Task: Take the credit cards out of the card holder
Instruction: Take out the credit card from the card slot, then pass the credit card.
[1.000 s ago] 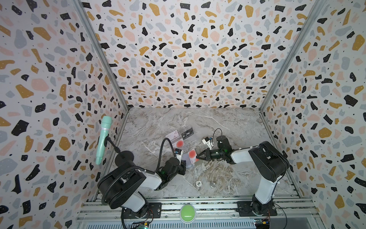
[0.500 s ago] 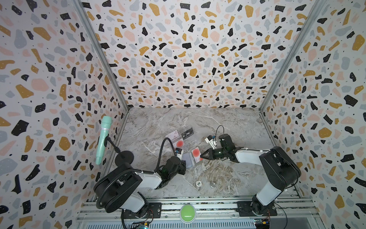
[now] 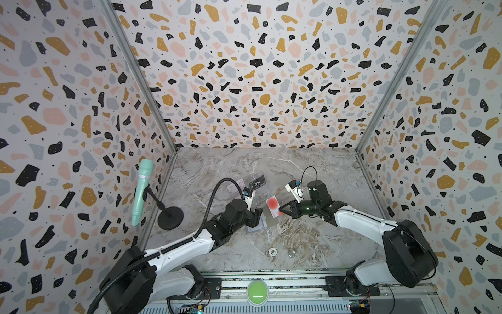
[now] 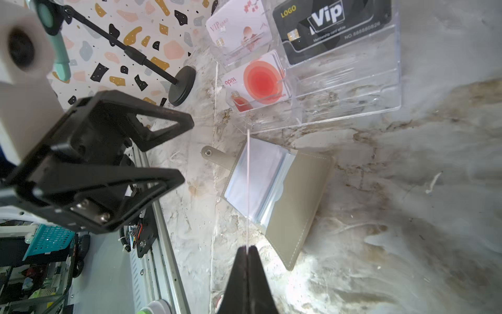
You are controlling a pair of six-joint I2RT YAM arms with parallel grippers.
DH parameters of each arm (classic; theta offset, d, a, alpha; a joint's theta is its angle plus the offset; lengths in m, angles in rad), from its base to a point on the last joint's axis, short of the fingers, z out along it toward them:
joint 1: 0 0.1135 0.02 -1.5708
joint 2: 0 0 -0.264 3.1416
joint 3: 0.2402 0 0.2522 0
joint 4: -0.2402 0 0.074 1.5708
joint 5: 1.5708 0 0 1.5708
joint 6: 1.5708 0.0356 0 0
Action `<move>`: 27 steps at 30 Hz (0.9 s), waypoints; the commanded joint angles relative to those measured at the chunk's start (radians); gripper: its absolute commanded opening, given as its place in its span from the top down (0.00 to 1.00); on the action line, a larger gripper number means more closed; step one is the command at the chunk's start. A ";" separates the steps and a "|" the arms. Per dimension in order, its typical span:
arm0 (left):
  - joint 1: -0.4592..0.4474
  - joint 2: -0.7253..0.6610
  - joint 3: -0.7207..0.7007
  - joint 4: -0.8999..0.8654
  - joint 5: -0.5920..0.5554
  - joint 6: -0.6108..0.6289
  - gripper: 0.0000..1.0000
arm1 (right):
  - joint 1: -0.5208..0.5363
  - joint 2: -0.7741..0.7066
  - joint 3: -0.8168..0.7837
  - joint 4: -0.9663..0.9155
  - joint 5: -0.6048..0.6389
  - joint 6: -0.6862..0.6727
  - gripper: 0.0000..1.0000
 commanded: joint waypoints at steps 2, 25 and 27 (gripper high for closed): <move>0.066 -0.081 0.031 -0.079 0.127 0.041 0.34 | -0.003 -0.094 -0.048 0.072 -0.059 -0.038 1.00; 0.131 -0.122 0.239 -0.185 0.596 0.150 0.38 | 0.020 -0.311 -0.134 0.220 -0.257 -0.081 1.00; 0.135 -0.142 0.204 -0.117 0.597 0.103 0.38 | 0.020 -0.309 -0.154 0.312 -0.265 -0.019 1.00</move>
